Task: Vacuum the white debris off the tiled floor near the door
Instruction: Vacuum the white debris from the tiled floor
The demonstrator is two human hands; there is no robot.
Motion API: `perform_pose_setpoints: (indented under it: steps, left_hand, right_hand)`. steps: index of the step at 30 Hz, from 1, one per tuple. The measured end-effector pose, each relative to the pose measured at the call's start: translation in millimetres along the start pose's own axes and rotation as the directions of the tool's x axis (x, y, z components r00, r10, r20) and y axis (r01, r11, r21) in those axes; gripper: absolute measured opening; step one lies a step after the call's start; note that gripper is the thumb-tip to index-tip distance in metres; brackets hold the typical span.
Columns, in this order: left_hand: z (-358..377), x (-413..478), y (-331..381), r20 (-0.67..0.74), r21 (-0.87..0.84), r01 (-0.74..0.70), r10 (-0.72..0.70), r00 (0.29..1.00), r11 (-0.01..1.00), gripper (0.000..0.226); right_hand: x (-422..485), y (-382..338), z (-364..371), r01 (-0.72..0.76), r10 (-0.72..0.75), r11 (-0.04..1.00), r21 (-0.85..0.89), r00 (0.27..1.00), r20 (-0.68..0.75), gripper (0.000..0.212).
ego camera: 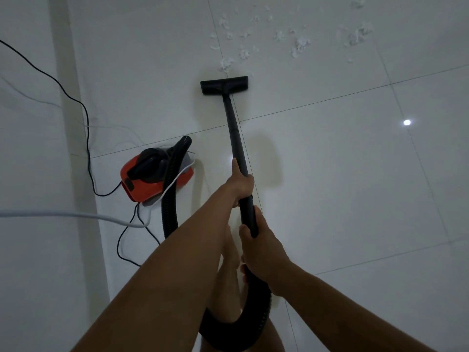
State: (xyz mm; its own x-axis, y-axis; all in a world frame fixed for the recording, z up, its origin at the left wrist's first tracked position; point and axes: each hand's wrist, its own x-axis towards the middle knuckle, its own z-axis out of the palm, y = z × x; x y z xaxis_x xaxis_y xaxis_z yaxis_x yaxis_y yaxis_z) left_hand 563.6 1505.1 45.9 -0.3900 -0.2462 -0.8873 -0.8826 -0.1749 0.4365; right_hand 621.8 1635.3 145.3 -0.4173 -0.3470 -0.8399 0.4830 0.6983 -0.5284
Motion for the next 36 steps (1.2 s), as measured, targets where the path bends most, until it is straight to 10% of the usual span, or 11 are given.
perform_pose_setpoints:
  steps: [36]
  left_hand:
    - [-64.6,86.3,86.0,-0.021,0.032,-0.067,0.068,0.997,0.997,0.076]
  right_hand:
    - [109.9,-85.4,-1.5,0.008,-0.009,0.993,-0.121,1.0,-0.009,0.057]
